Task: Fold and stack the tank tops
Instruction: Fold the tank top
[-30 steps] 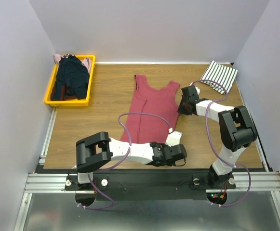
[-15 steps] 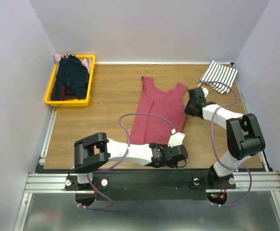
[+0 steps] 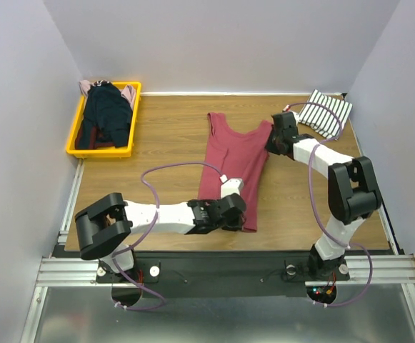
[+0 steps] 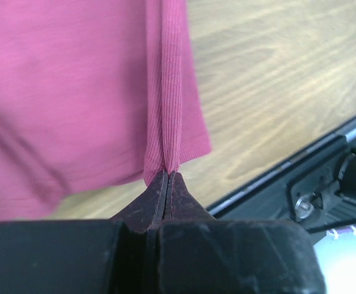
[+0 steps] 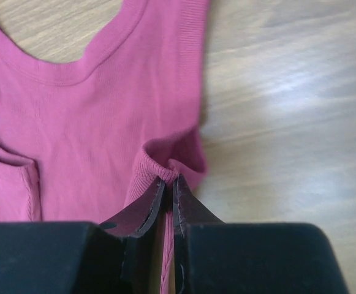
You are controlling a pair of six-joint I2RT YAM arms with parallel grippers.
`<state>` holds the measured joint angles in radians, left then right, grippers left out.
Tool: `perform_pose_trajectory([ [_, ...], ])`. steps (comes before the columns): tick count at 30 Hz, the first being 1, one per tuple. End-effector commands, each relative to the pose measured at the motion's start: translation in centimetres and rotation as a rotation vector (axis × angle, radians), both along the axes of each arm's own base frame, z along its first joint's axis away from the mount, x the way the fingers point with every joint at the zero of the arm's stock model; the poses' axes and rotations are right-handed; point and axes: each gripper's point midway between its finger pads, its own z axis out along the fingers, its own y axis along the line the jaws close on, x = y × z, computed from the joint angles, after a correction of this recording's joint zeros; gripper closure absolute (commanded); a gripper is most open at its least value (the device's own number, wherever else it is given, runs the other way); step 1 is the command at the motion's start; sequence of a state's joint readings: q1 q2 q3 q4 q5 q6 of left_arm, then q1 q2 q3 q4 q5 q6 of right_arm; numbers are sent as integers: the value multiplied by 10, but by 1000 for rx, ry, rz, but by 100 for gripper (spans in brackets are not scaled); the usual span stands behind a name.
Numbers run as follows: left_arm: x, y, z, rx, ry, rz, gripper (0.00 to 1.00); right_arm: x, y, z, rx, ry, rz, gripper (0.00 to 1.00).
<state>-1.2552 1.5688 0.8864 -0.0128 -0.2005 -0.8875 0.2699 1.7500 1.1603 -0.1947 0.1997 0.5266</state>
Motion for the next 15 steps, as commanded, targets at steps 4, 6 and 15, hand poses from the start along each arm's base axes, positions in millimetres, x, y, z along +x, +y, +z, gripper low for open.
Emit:
perform_pose_trajectory([
  [4, 6, 13, 13, -109, 28, 28, 100, 32, 45, 18, -3, -53, 78, 91],
  [6, 6, 17, 13, -116, 33, 34, 100, 34, 53, 14, -32, -40, 80, 91],
  [15, 9, 49, 5, -125, 50, 101, 100, 39, 97, 3, -83, -22, 130, 91],
])
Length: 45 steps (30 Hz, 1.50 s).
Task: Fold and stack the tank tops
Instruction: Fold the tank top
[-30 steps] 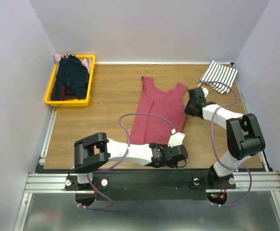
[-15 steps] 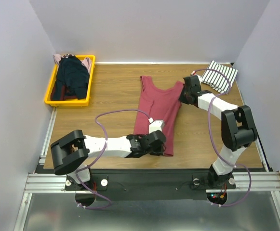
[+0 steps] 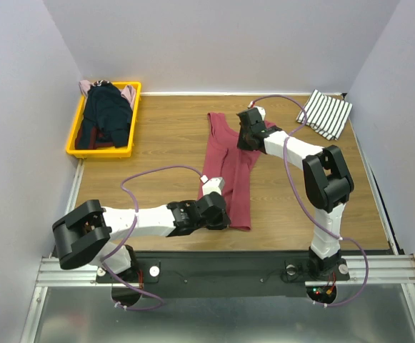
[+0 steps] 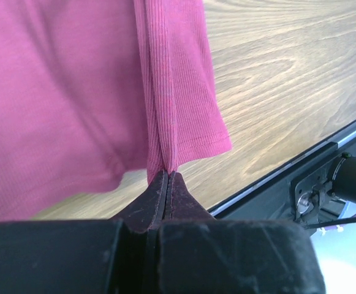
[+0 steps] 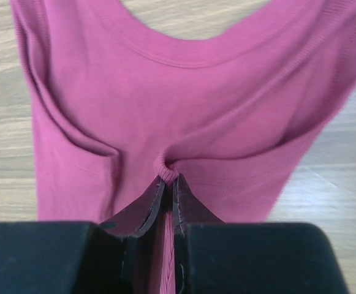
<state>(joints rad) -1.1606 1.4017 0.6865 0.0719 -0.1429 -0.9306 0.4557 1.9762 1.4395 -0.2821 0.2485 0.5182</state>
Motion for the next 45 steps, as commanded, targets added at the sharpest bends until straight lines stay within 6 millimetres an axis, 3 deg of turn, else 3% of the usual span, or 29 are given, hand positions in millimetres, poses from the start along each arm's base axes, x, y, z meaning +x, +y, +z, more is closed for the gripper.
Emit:
perform_pose_trajectory([
  [1, -3, 11, 3, -39, 18, 29, 100, 14, 6, 12, -31, -45, -19, 91],
  [11, -8, 31, -24, -5, 69, 61, 100, 13, 34, -8, -56, -22, 24, 91],
  [16, -11, 35, -31, 7, 89, 65, 100, 9, 37, -21, -78, -4, 26, 88],
  [22, -13, 42, -34, 28, 104, 85, 100, -1, 37, -21, -69, 9, 42, 71],
  [28, -16, 65, -34, 33, 152, 180, 100, -26, 48, -27, -82, 32, 83, 64],
  [32, -9, 83, -14, 8, 143, 261, 100, -37, 40, -32, -97, 46, 68, 49],
  [34, -3, 94, -5, -5, 137, 301, 100, -37, 39, -23, -93, 31, 70, 43],
  [39, 5, 98, 3, -11, 125, 289, 100, -33, 43, 10, -61, -29, 83, 30],
  [45, -10, 91, -25, 22, 210, 233, 100, -22, 42, 38, -85, -90, 102, 23],
])
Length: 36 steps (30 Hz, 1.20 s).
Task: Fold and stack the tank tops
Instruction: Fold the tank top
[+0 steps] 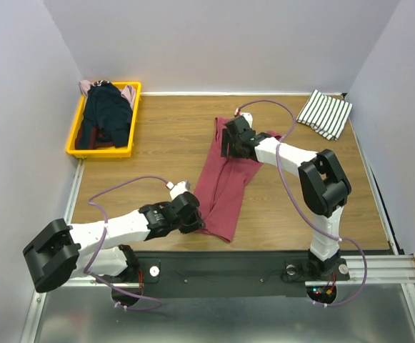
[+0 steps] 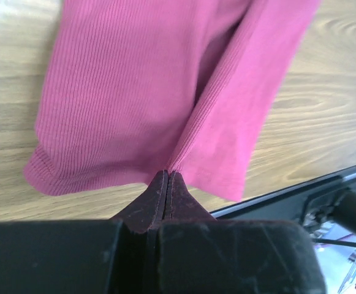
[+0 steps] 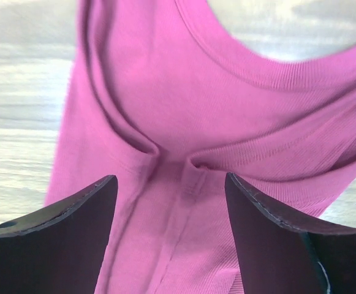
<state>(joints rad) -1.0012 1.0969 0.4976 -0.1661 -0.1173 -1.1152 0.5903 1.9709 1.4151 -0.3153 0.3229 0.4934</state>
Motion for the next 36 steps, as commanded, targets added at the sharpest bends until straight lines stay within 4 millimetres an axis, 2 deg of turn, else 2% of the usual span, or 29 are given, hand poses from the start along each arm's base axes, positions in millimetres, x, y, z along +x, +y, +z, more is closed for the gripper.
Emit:
perform_pose_trajectory([
  [1, -15, -3, -17, -17, 62, -56, 100, 17, 2, 51, 10, -111, 7, 23],
  [4, -20, -2, -23, -21, 81, -61, 100, 11, 5, 58, 40, -106, 26, 23],
  [6, -19, 0, -21, -25, 71, -56, 100, 3, 7, 54, 62, -81, 46, 23],
  [7, -19, 0, -19, -27, 65, -58, 100, -4, 12, 59, 92, -77, 70, 24],
  [8, -17, -1, -14, -36, 52, -56, 100, -15, 10, 49, 86, -48, 74, 28],
  [9, -16, -2, -12, -36, 45, -61, 100, -23, 9, 48, 89, -43, 76, 29],
  [11, -13, -4, -8, -31, 30, -74, 100, -44, 14, 54, 109, -43, 87, 30],
  [12, -13, -6, -7, -34, 26, -76, 100, -62, 12, 39, 96, -10, 99, 32],
  [13, -12, -7, -6, -37, 23, -82, 100, -72, 13, 38, 85, -12, 105, 33],
  [14, -12, -9, -5, -42, 16, -92, 100, -91, 27, 46, 102, -26, 141, 33],
  [16, -11, -10, -4, -47, 11, -97, 96, -122, 30, 30, 90, 10, 158, 33],
  [17, -12, -10, -5, -47, 11, -99, 92, -143, 41, 30, 100, 18, 201, 34],
  [19, -12, -10, -5, -54, 8, -99, 86, -171, 47, 18, 103, 49, 221, 34],
  [20, -11, -10, -4, -57, 6, -97, 80, -192, 59, 16, 99, 53, 270, 35],
  [23, -12, -9, 0, -68, -1, -92, 71, -230, 69, 9, 76, 61, 313, 35],
  [26, -11, -6, 4, -75, -12, -80, 61, -251, 65, 2, 22, 68, 314, 36],
  [36, -1, 17, 2, -33, -13, 19, 57, -281, 51, 0, 10, 65, 290, 37],
])
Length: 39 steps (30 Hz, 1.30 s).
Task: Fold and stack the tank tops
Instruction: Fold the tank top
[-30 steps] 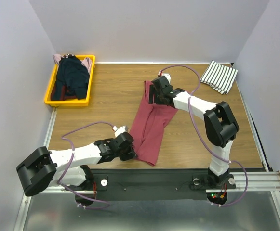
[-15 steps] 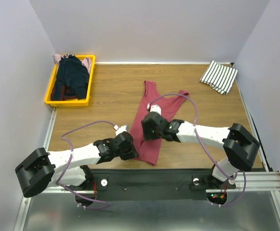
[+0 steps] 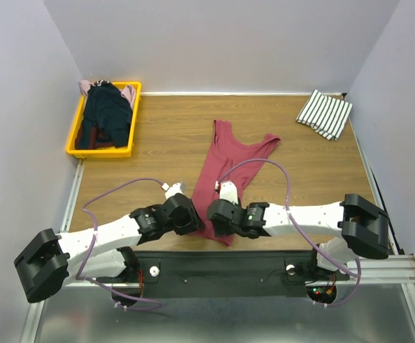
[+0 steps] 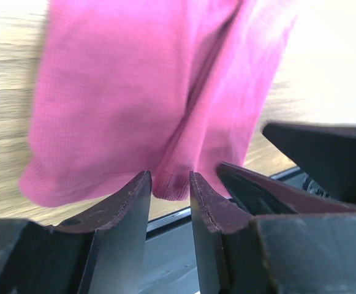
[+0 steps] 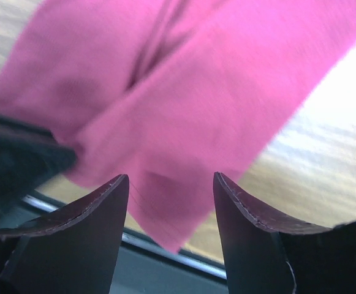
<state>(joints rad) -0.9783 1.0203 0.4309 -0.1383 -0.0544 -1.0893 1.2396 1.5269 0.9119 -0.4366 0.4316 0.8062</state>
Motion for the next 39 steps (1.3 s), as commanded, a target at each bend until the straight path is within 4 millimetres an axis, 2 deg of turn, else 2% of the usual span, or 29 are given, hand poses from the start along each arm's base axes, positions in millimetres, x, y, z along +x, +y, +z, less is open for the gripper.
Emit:
perform_pose_trajectory([
  [1, 9, 12, 5, 11, -21, 62, 56, -6, -11, 9, 24, -31, -63, 37],
  [7, 17, 14, 10, 29, -41, 66, 50, -19, -6, 6, 25, -18, -40, 37],
  [11, 19, 23, 1, 64, -26, 93, 50, -28, -1, -6, -1, -7, -29, 38],
  [17, 25, 39, -19, 130, 5, 142, 58, -31, -9, -18, -26, -1, -57, 48],
  [19, 27, 42, -23, 150, 11, 151, 62, -31, -14, -20, -28, -2, -63, 61],
  [20, 29, 46, -26, 175, 15, 161, 66, -31, -14, -16, -12, -5, -70, 66],
  [22, 30, 49, -29, 197, 19, 167, 71, -32, -19, -17, -16, -2, -68, 68],
  [24, 33, 54, -33, 233, 27, 180, 85, -35, -20, -16, -11, 4, -63, 74],
  [26, 36, 55, -34, 251, 25, 180, 89, -38, -23, -19, -13, 21, -60, 80],
  [27, 37, 57, -34, 258, 25, 186, 97, -39, -24, -19, -12, 28, -58, 83],
  [28, 39, 58, -33, 264, 21, 189, 99, -41, -25, -21, -17, 32, -57, 85],
  [35, 47, 74, -25, 315, -1, 228, 100, -63, -35, -27, -31, 68, -47, 88],
  [39, 48, 80, -25, 314, 1, 234, 100, -74, -34, -27, -26, 83, -31, 89],
])
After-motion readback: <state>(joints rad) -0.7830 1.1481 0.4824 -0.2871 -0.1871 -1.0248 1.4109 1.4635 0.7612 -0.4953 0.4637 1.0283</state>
